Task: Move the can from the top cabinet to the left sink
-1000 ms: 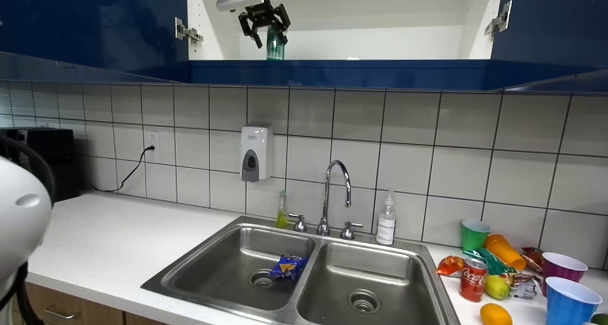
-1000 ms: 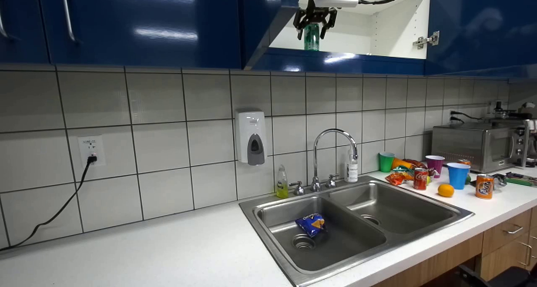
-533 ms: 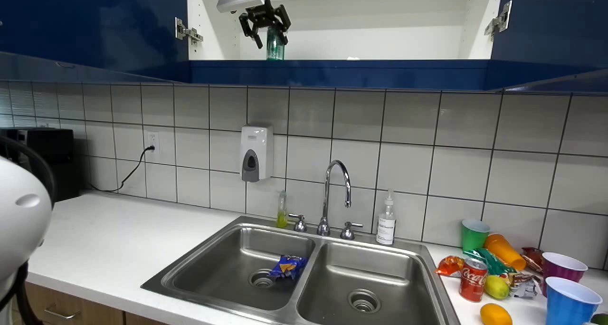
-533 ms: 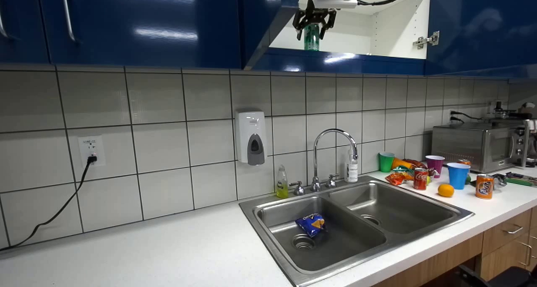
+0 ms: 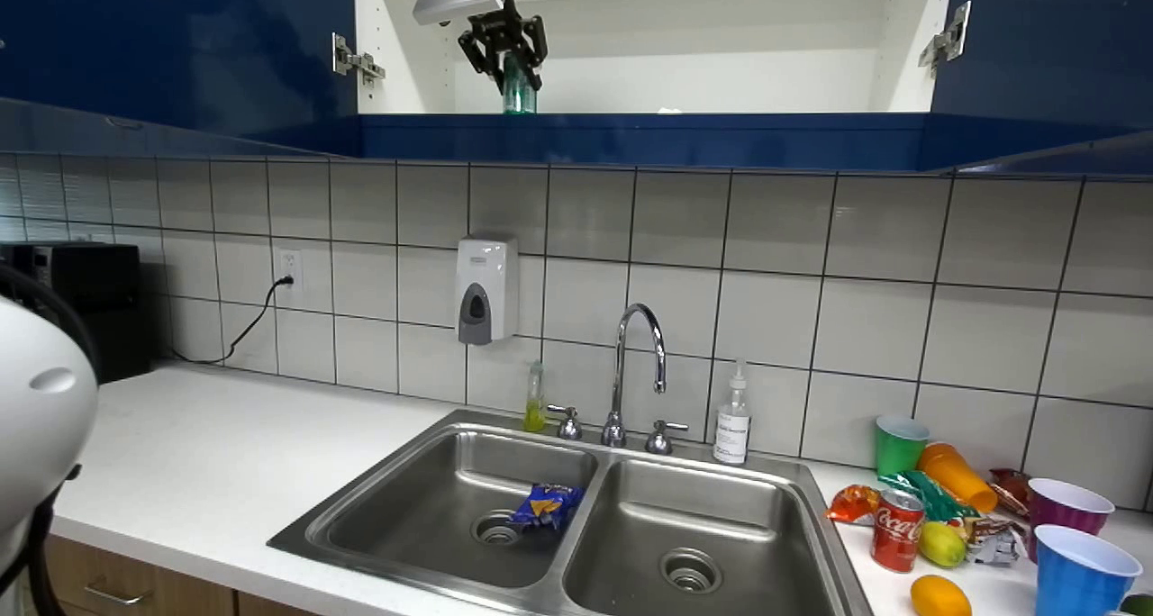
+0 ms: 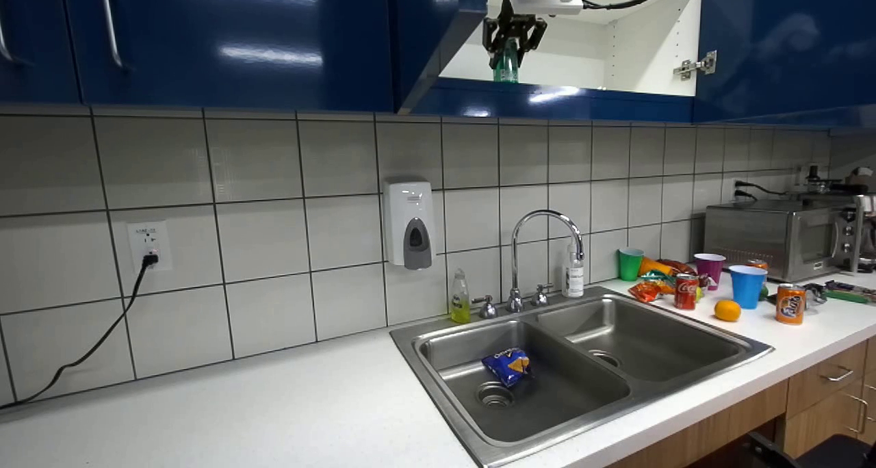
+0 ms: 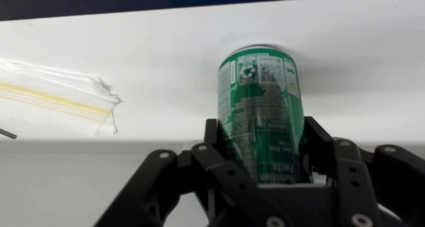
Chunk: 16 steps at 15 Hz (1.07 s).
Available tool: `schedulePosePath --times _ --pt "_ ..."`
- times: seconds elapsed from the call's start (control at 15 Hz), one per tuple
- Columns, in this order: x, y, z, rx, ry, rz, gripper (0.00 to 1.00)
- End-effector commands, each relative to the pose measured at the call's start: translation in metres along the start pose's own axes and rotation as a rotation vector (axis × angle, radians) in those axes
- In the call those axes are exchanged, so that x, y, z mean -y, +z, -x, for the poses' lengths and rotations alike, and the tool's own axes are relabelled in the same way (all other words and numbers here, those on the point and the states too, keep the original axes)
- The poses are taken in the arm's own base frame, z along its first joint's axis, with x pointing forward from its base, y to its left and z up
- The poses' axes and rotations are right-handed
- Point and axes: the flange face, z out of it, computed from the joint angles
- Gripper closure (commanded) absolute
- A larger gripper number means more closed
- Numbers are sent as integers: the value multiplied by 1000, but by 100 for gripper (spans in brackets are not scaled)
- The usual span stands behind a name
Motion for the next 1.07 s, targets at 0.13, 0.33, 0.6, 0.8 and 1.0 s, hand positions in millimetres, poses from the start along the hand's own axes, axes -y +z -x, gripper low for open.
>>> schedulePosePath --times 0.13,0.33,0.6,0.8,1.0 --pt "-3 0 -4 -10 -12 14 62" --pt "-2 -8 -7 -14 -14 13 62" --pt "-1 -20 -8 -28 -18 21 62" --pt "0 -31 -10 -45 -23 27 62" --pt "2 -42 -11 -65 -32 37 62"
